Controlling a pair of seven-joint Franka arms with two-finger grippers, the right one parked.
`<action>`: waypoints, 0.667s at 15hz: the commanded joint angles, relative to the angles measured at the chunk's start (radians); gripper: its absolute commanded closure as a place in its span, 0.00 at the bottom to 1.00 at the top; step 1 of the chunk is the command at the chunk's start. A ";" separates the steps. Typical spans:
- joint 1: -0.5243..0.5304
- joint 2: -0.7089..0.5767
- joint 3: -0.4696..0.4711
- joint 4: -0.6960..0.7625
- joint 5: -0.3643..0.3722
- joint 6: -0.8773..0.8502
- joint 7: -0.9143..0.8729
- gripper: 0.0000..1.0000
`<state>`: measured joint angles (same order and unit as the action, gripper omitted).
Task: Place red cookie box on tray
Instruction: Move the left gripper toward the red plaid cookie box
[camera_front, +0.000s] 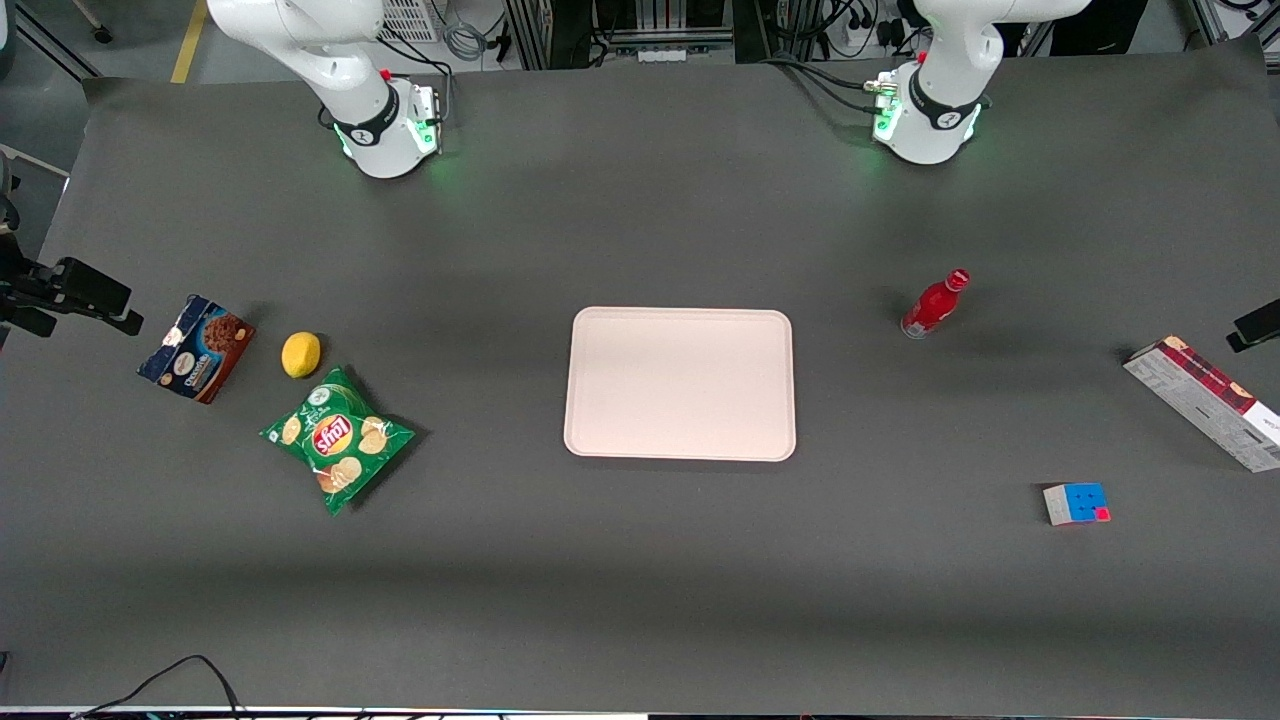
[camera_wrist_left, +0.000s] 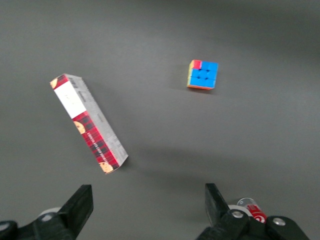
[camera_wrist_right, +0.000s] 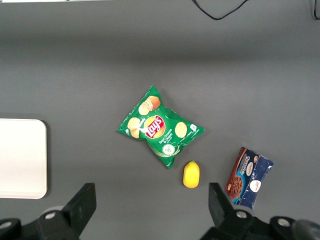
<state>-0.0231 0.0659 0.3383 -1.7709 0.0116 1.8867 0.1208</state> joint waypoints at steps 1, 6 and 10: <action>-0.005 0.043 0.057 0.022 -0.013 -0.003 0.022 0.00; 0.023 0.129 0.110 0.027 -0.041 0.038 0.019 0.00; 0.026 0.170 0.114 0.028 -0.061 0.064 -0.045 0.00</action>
<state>0.0061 0.2012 0.4444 -1.7703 -0.0312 1.9355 0.1207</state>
